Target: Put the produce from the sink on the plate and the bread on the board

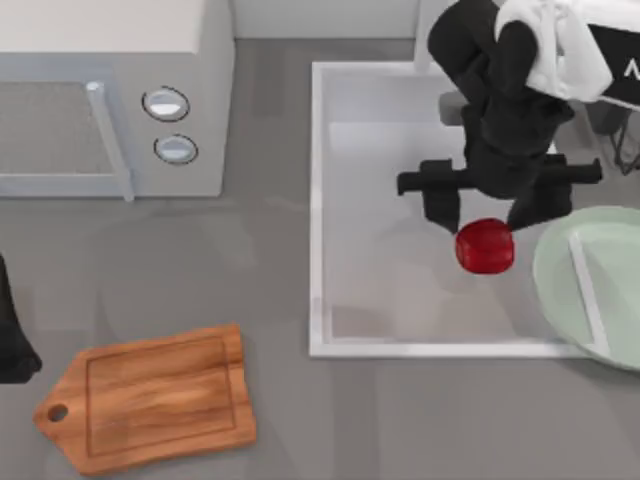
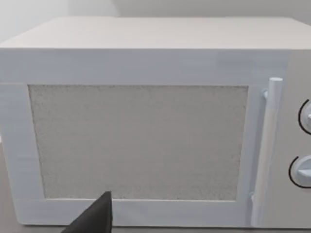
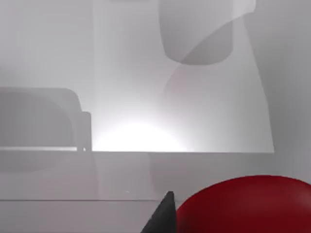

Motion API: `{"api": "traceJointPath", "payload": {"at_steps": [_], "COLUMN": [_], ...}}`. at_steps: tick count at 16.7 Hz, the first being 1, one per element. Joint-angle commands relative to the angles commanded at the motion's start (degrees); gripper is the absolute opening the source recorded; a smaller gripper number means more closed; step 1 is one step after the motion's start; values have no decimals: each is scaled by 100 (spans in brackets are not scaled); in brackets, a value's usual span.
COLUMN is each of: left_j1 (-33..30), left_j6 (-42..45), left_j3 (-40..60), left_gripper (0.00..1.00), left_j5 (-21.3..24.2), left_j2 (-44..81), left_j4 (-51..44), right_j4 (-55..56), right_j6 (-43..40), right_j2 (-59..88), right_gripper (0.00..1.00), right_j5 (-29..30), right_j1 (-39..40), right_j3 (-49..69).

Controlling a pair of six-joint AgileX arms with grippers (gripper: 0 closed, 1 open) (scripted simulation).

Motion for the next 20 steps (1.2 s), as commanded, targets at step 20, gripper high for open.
{"api": "traceJointPath", "payload": {"at_steps": [20], "left_j1": [0], "left_j6": [0], "left_j3": [0], "left_gripper": [100], "left_j5": [0], "left_j2": [0], "left_j4": [0], "right_j4": [-1289], "right_j6": [-2025], "right_j2": [-1085], "right_gripper": [0], "right_j5": [-530], "right_j1": [-2168], "right_j3": [-443]}}
